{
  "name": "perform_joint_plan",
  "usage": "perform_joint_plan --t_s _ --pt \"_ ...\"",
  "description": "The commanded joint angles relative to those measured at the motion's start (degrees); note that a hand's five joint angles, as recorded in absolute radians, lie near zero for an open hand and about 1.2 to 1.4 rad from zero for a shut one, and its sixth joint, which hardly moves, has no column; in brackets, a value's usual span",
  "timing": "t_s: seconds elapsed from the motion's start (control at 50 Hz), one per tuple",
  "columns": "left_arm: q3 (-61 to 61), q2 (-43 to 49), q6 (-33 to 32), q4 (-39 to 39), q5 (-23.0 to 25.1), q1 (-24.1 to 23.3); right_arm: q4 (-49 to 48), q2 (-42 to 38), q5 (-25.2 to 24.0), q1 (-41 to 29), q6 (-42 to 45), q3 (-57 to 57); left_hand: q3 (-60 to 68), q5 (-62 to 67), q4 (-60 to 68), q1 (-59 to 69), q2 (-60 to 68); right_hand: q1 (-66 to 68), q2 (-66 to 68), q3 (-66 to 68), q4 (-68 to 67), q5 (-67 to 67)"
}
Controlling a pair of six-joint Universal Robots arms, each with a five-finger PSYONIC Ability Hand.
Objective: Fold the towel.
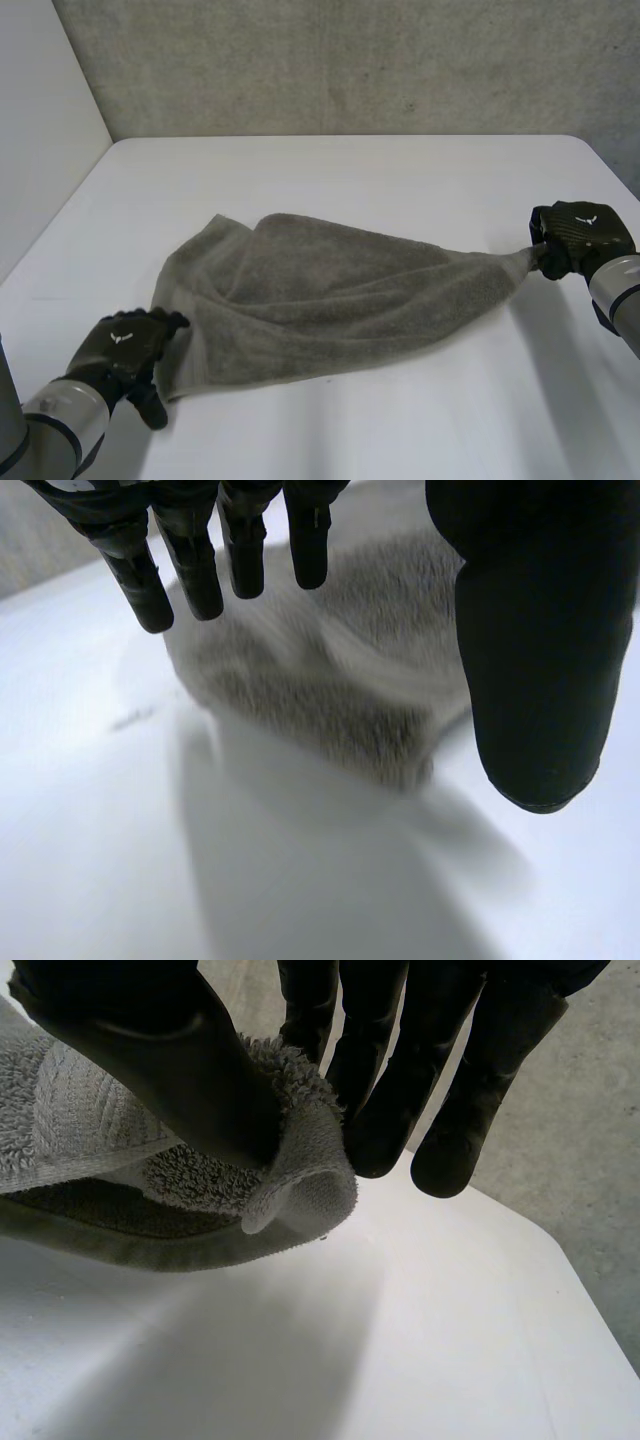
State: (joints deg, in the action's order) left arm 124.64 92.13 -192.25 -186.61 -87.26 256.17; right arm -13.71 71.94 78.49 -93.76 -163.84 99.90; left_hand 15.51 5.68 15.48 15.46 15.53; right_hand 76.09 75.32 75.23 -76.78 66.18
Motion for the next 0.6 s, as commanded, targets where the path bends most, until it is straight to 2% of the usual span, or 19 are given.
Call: perform_joint_plan --t_s 0.02,0.16,0.34,0.44,0.56,0.6 --pt "0.6 4.1 -0.6 -2.2 0.0 0.2 0.0 -0.2 0.0 -0.2 0.0 0.1 8.5 8.3 8.5 8.5 8.5 3.9 4.7 4.8 -3.2 3.8" --pt "-0.6 7.8 -0.4 -7.3 0.0 -0.1 -0.1 -0.2 0.0 -0.5 0.0 0.6 19.4 19.2 19.4 19.5 19.4 3.9 4.7 4.8 -3.2 3.8" --pt "-2.2 10.3 1.3 -7.8 -0.1 -0.9 -0.2 -0.4 0.0 -0.5 0.5 0.6 23.8 23.6 23.8 23.9 23.8 3.9 4.7 4.8 -3.2 3.8" --pt "-3.8 11.2 4.2 -7.8 -0.1 -2.0 -0.2 -0.5 0.0 -0.5 0.6 0.7 30.5 30.3 30.5 30.6 30.5 3.9 4.7 4.8 -3.2 3.8" --pt "-5.5 11.8 4.6 -7.8 -0.1 -2.7 -0.2 -0.6 0.0 -0.5 0.8 0.7 33.9 33.7 33.9 33.9 33.9 3.9 4.7 4.8 -3.2 3.8" --pt "-6.6 12.5 4.9 -7.8 -0.2 -3.3 -0.2 -0.6 0.0 -0.5 0.8 0.7 38.7 38.6 38.8 38.8 38.7 3.9 4.7 4.8 -3.2 3.8"
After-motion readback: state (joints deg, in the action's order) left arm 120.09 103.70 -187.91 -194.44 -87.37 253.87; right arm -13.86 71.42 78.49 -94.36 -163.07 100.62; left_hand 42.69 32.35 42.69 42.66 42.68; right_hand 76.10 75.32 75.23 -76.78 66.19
